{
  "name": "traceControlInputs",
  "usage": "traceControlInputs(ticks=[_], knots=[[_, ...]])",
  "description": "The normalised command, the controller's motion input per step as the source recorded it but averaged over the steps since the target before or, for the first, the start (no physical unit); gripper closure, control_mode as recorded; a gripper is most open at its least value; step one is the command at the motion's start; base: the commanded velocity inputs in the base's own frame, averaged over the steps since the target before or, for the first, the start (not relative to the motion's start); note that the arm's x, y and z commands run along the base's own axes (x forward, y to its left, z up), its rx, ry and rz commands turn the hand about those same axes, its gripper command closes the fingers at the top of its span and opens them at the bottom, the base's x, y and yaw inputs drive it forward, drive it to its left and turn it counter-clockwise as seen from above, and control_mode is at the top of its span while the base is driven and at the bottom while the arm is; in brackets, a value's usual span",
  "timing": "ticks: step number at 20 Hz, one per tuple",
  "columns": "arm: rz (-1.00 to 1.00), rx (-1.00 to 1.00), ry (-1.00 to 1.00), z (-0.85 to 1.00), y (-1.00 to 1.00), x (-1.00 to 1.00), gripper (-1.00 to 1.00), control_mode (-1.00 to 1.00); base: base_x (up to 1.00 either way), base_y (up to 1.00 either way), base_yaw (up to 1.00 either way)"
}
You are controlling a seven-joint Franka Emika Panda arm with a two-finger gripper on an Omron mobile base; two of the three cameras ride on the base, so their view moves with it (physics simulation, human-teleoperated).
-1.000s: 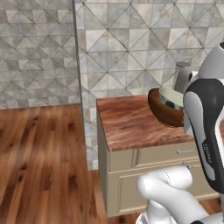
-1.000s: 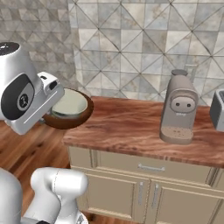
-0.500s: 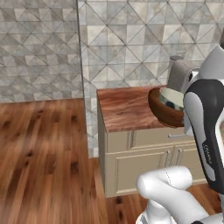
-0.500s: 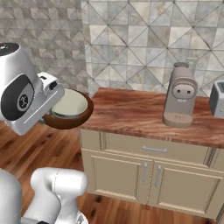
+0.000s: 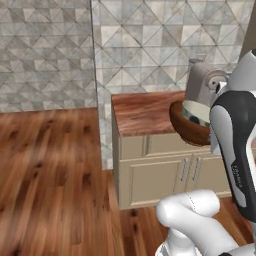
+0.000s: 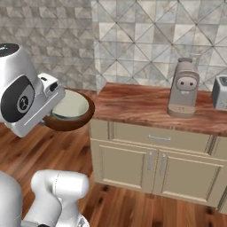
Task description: Pick up the bowls on the counter and stack them on top of one another in the open cabinet. Place the smaller bowl on top of the larger bowl.
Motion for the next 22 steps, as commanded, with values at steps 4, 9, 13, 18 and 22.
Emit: traceControlInputs(ticks=[4,9,13,18,22], knots=[[0.0,0.0,0.0,0.0,0.0,0.0,1.0,1.0,-0.51,-0.07,0.03],[0.0,0.0,0.0,0.0,0.0,0.0,1.0,1.0,-0.39,-0.2,0.03],[0.0,0.0,0.0,0.0,0.0,0.0,1.0,1.0,-0.37,-0.3,0.03],[0.0,0.0,0.0,0.0,0.0,0.0,1.0,1.0,-0.4,-0.37,0.04],[0.0,0.0,0.0,0.0,0.0,0.0,1.0,1.0,-0.37,-0.42,0.04]])
